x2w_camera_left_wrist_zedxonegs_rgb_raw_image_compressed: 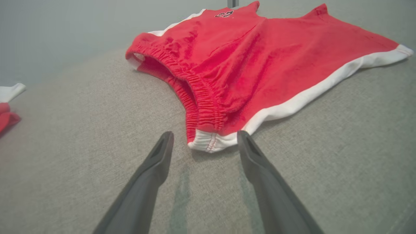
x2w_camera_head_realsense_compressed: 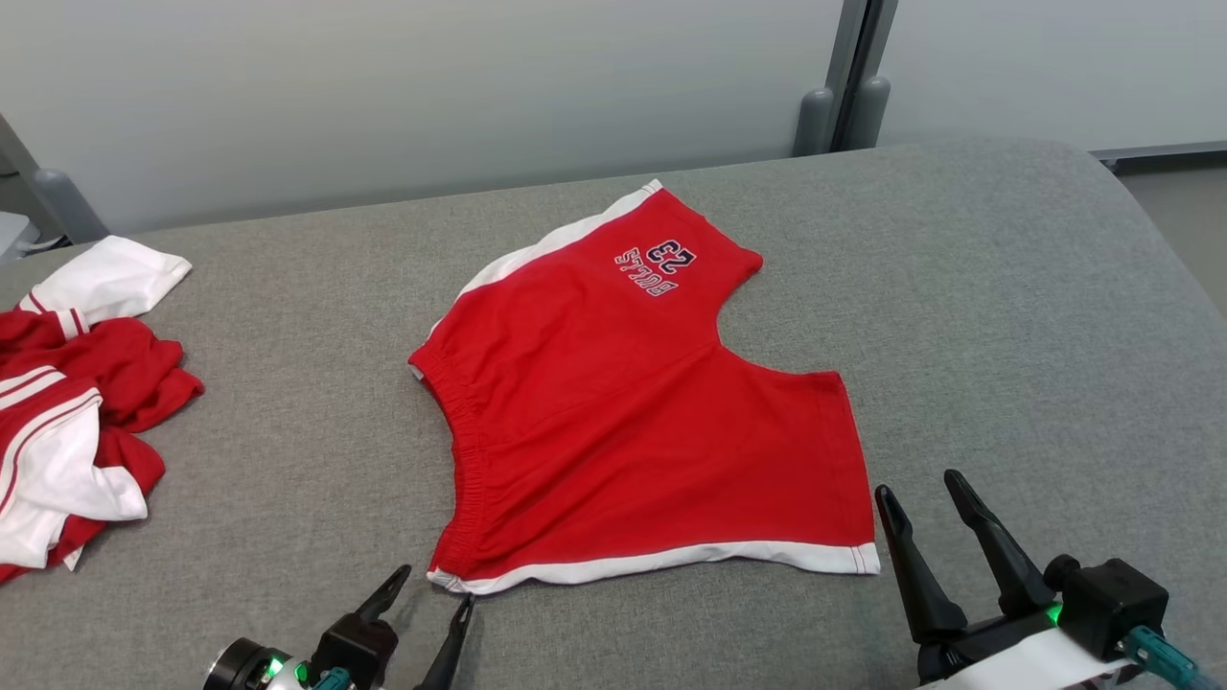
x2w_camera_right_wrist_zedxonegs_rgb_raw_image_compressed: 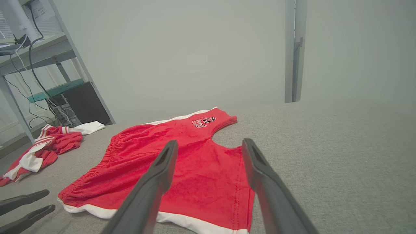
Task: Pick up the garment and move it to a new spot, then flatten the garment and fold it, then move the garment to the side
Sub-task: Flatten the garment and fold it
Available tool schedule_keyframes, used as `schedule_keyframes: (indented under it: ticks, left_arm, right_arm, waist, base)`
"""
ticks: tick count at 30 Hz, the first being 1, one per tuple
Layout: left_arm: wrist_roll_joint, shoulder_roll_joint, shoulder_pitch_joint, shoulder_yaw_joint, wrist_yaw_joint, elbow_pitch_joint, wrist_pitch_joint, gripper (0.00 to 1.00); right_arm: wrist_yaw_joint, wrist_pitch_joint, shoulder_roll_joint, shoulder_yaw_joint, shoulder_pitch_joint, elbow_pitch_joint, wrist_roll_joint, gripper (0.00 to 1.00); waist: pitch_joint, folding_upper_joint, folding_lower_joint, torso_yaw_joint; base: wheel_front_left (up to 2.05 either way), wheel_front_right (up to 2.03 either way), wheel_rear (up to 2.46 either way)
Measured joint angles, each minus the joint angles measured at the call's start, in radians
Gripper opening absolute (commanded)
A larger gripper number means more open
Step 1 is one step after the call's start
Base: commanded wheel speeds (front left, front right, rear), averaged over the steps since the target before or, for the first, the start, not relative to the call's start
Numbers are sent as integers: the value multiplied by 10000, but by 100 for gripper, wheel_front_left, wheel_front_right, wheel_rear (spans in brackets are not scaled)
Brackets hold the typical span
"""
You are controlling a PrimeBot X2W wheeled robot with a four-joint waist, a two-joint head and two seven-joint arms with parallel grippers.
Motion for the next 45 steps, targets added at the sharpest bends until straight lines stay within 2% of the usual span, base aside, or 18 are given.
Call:
schedule_keyframes:
  ticks: [12,27,28,29,30,31,32,41,45]
  left_arm:
    - [2,201,-427,-476,-19,857,0,100]
    - [2,422,-589,-719,-29,830,0,100]
    - [2,431,-589,-755,-29,823,0,62]
    - [2,437,-589,-788,-29,813,0,38]
    - [2,451,-589,-840,-29,790,0,27]
    - [2,456,-589,-865,-29,771,0,8]
    - [2,464,-590,-886,-29,771,0,0]
    - [-19,518,-775,-1009,-29,731,0,0]
    - [-105,508,-794,-999,-29,589,0,0]
  right_arm:
    - [0,0,-13,15,-82,-19,8,100]
    - [0,0,6,107,-190,-19,54,100]
    - [0,0,6,107,-201,-21,54,100]
    - [0,0,6,107,-207,-19,54,100]
    - [0,0,6,107,-211,-19,54,100]
    - [0,0,6,107,-213,-19,54,100]
    - [0,0,6,107,-218,-19,54,100]
    - [0,0,-12,105,-238,180,119,100]
    - [0,0,-40,313,-242,807,704,100]
  waist:
    - [220,0,0,-138]
    - [326,0,0,-175]
    - [326,0,0,-182]
    - [328,0,0,-187]
    - [330,0,0,-190]
    - [335,0,0,-193]
    - [344,0,0,-195]
    - [484,0,0,-169]
    - [528,0,0,-98]
  base:
    - [0,0,0]
    - [0,0,0]
    - [0,0,0]
    - [0,0,0]
    - [0,0,0]
    - [0,0,0]
    - [0,0,0]
    - [0,0,0]
    - [0,0,0]
